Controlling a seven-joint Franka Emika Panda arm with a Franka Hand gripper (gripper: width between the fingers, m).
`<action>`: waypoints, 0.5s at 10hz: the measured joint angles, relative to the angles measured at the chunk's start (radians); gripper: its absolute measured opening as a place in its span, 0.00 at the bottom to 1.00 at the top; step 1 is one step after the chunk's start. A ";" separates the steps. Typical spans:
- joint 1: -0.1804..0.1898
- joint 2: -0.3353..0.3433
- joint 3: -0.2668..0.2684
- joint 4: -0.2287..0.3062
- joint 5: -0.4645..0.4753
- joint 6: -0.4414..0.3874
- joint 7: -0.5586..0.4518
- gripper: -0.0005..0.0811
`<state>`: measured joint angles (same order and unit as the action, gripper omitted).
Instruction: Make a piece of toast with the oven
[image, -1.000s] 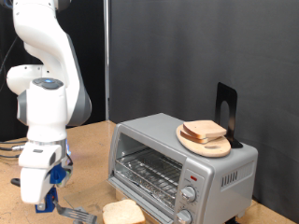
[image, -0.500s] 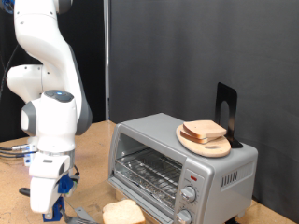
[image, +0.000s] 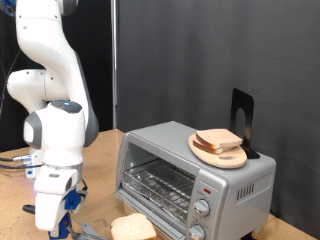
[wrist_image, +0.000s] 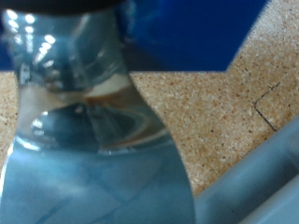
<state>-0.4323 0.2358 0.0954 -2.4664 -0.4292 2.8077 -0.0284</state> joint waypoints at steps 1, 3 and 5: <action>0.001 0.001 0.002 0.000 0.001 -0.001 0.002 0.49; 0.000 0.001 0.016 0.000 0.020 -0.012 0.003 0.49; 0.000 -0.001 0.044 0.000 0.066 -0.033 -0.005 0.49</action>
<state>-0.4323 0.2350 0.1396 -2.4665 -0.3635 2.7742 -0.0338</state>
